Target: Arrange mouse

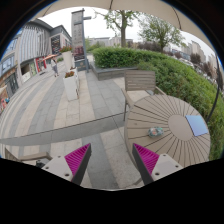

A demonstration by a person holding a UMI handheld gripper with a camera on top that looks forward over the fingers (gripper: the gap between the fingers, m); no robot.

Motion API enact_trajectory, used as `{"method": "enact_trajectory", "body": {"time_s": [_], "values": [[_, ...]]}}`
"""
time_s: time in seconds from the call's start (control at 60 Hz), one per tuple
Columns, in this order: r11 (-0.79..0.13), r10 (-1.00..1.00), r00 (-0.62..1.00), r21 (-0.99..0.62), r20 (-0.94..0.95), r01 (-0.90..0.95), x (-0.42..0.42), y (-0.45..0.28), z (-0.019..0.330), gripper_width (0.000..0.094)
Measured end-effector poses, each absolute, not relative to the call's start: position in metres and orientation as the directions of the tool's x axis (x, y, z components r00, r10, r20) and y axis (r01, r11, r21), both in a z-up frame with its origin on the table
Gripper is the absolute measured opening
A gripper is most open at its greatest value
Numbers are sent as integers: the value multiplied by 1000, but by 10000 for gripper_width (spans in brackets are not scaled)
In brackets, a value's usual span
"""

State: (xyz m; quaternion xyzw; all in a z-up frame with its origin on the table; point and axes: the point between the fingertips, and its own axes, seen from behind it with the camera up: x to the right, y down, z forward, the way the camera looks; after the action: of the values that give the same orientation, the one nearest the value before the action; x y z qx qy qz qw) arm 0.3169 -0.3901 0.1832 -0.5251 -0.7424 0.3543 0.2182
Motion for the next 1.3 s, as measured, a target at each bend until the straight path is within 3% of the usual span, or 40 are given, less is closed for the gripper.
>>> {"method": "enact_trajectory", "body": {"time_s": [0.35,0.683,1.1,1.3], "values": [[71,990,-136,-739,-29,670,272,-320,151,850],[46,999,-46,-772,21,634,223,-275,116,851],[-22,999,41,-790,4,613,129,-247,13,846],[-20,999,37,-799,3,601,93,-243,-6,851]]}}
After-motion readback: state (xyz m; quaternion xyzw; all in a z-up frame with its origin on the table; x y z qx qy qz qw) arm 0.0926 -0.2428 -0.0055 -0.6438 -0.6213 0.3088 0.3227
